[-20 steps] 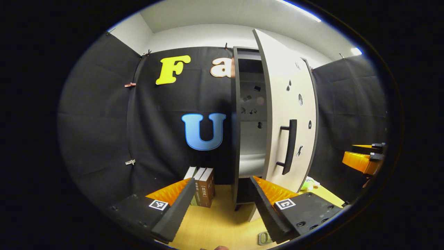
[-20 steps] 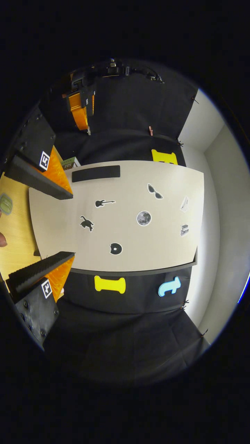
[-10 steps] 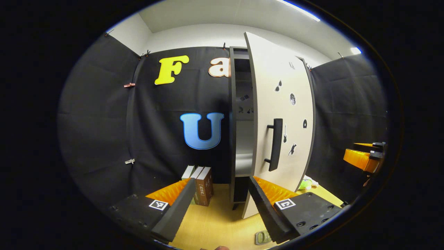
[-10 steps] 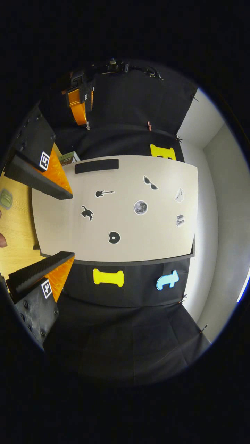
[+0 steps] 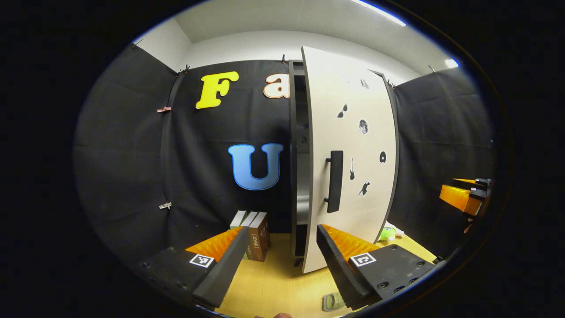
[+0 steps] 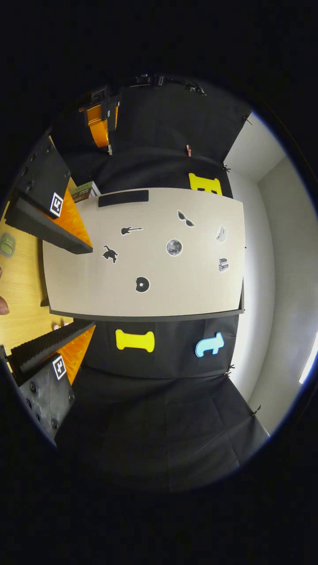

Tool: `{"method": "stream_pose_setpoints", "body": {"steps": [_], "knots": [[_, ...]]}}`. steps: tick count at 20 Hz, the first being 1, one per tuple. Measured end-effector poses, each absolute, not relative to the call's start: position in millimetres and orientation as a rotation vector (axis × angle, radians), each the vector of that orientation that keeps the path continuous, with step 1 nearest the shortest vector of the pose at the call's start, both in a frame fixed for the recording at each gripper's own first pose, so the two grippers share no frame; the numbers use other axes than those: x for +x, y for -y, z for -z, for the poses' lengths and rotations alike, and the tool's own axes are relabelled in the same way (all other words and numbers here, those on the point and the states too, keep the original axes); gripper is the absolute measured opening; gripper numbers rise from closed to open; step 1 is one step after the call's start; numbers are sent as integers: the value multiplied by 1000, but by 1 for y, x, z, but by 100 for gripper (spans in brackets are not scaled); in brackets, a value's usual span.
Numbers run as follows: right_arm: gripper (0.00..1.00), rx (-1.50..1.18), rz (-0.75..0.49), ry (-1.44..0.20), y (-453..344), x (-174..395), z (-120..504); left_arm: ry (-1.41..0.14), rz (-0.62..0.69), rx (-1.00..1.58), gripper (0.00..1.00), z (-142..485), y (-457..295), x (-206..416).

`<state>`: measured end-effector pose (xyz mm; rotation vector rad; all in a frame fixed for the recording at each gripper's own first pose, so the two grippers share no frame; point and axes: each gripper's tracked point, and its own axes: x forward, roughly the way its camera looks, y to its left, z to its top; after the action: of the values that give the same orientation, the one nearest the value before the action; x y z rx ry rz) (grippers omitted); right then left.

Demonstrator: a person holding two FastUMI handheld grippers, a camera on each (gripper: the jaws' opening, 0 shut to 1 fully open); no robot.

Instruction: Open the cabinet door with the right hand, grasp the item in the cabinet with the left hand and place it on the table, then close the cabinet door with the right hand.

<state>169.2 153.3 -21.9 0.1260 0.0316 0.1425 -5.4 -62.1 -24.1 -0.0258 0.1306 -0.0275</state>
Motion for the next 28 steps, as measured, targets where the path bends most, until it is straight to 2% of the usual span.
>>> {"method": "stream_pose_setpoints", "body": {"steps": [28], "knots": [[97,117,-139,-21,-148,161,20,-120,35,-24,96,16,64,-11]]}}
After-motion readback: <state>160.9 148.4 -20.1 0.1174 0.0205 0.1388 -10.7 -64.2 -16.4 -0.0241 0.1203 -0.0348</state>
